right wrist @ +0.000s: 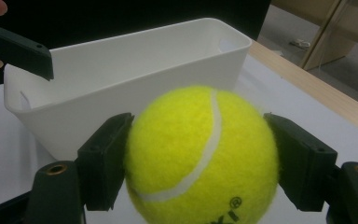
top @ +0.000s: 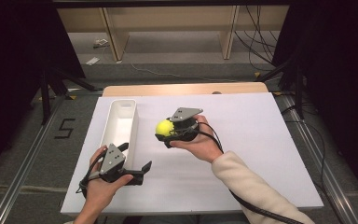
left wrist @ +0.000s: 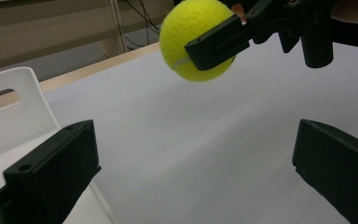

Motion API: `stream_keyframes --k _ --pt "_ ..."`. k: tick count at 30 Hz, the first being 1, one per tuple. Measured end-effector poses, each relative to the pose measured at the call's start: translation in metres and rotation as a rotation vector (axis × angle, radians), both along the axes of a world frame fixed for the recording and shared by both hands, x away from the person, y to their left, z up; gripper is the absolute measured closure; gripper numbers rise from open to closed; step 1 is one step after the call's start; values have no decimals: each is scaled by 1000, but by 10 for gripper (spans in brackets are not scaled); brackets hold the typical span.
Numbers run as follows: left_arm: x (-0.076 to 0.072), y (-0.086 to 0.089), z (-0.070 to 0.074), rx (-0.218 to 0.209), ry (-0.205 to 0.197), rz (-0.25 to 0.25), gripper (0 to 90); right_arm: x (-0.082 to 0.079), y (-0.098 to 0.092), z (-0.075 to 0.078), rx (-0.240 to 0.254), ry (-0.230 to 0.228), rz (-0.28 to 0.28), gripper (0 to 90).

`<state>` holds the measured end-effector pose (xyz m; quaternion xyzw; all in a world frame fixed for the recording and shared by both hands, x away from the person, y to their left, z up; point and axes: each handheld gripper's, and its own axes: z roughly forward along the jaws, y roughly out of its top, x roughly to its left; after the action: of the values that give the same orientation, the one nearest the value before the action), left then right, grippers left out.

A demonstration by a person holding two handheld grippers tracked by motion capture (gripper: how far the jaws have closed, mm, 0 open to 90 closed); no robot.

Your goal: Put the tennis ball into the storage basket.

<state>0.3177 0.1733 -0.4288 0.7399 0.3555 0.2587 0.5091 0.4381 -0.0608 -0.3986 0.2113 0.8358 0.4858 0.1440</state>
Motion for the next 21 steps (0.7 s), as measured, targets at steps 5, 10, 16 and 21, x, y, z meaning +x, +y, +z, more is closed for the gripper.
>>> stream_keyframes --k 5,10,16,21 --pt "0 0 0 -4 -1 1 0 0 3 1 -1 5 -3 275" --pt "-1 -1 0 -16 13 4 0 1 5 2 -4 5 2 275" --pt "0 0 0 -12 6 4 0 2 8 3 -2 3 2 275" --pt "0 0 0 -9 5 4 0 2 10 3 -2 2 7 275"
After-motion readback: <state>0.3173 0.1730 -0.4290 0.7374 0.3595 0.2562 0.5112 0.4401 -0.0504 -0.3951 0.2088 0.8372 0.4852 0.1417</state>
